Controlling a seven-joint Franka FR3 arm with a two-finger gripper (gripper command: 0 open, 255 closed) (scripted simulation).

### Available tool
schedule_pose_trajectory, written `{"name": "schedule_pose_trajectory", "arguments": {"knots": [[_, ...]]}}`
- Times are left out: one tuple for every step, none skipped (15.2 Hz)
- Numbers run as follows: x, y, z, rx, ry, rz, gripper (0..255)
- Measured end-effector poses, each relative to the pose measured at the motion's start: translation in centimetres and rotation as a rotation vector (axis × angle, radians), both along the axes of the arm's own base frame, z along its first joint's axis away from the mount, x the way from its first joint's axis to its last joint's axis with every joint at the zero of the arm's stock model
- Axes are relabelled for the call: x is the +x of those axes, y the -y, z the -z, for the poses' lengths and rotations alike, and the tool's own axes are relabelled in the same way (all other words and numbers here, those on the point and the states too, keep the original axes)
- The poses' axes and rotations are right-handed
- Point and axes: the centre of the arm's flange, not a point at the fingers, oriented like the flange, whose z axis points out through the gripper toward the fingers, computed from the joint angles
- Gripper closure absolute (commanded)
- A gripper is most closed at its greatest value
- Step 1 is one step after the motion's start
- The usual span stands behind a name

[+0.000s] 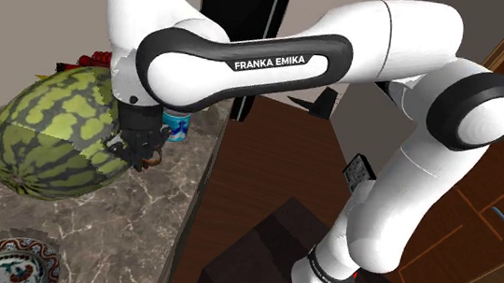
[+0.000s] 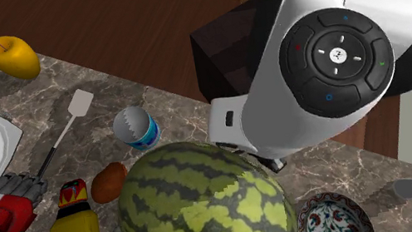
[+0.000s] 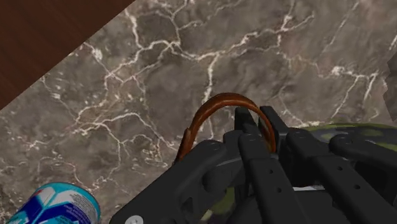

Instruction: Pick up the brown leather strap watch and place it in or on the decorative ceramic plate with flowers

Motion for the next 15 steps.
{"name": "schedule_pose_trajectory", "arguments": {"knots": [[-0.3, -1.1, -0.1, 0.0, 0.0, 0.0, 255], [-0.6, -2.5, 0.0, 0.0, 0.001, 0.0, 255], [-1.1, -3.6, -0.1, 0.0, 0.0, 0.0, 255], [-1.3, -4.9, -0.1, 0.0, 0.001, 0.0, 255], [-1.8, -6.0, -0.2, 0.0, 0.001, 0.0, 255], [-2.1, -7.5, 0.0, 0.001, 0.001, -0.002, 255], [-2.7, -8.8, 0.0, 0.001, 0.001, -0.002, 255], [-2.7, -10.4, 0.1, 0.002, 0.001, -0.002, 255], [-2.9, -11.4, 0.0, 0.002, 0.001, -0.002, 255], [-3.6, -12.6, 0.1, 0.002, 0.001, -0.002, 255], [-4.2, -14.1, 0.4, 0.003, 0.001, -0.003, 255], [-4.8, -15.6, 0.4, 0.002, 0.0, -0.003, 255], [-5.0, -17.0, 0.2, 0.002, 0.0, -0.003, 255], [-5.1, -18.1, 0.3, 0.003, 0.001, -0.002, 255], [-5.5, -19.4, 0.0, 0.002, 0.0, -0.002, 255]]}}
